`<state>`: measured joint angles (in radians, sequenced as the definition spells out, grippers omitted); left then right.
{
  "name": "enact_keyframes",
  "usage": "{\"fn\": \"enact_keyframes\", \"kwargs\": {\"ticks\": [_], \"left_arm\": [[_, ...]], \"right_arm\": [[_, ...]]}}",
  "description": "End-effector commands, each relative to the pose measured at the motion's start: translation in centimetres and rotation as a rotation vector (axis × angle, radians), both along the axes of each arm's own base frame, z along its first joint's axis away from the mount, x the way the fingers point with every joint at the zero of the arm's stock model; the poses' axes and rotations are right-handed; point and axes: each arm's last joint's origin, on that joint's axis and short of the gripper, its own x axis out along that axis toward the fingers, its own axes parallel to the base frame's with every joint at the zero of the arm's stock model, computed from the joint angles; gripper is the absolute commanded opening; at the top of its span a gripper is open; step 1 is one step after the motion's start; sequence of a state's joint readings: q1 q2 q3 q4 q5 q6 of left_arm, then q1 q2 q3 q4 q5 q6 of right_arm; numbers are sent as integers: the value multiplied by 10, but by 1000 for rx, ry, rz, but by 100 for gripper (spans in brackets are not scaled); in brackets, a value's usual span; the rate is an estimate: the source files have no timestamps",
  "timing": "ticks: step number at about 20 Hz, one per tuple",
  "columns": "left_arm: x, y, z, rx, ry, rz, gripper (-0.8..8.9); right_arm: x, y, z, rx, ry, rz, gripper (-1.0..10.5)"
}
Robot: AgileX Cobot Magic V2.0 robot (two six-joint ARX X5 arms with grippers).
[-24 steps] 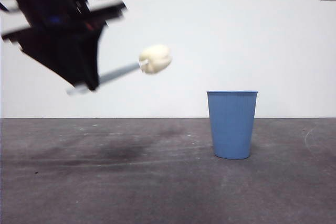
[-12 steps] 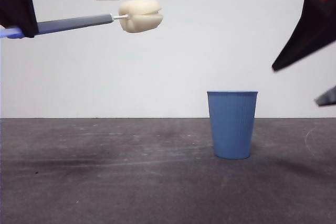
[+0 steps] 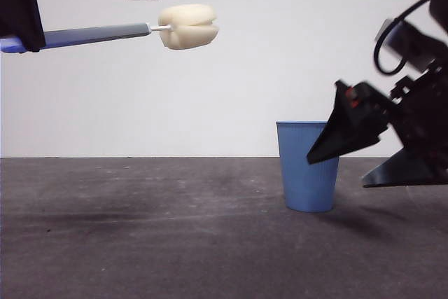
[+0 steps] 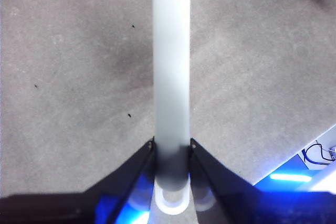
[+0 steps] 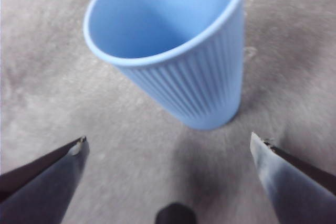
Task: Pick up the cup brush,pick up the cup,insert the brush into the cup,clean the cup,put the cup brush back,put the cup back to the fixed position on the table
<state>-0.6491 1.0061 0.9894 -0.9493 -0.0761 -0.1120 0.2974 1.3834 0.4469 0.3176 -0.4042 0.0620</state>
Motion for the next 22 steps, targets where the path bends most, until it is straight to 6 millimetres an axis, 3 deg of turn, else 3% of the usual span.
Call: {"fn": "enact_keyframes", "kwargs": {"ticks": [1, 13, 22], "left_arm": [[0, 0, 0, 2, -4, -7, -8], [0, 0, 0, 0, -2, -3, -8], [0, 0, 0, -1, -3, -1, -8]], "right_arm": [[2, 5, -11, -40, -33, 18, 563], [23, 21, -39, -40, -205, 8, 562], [30, 27, -56, 14, -234, -38, 528]]}}
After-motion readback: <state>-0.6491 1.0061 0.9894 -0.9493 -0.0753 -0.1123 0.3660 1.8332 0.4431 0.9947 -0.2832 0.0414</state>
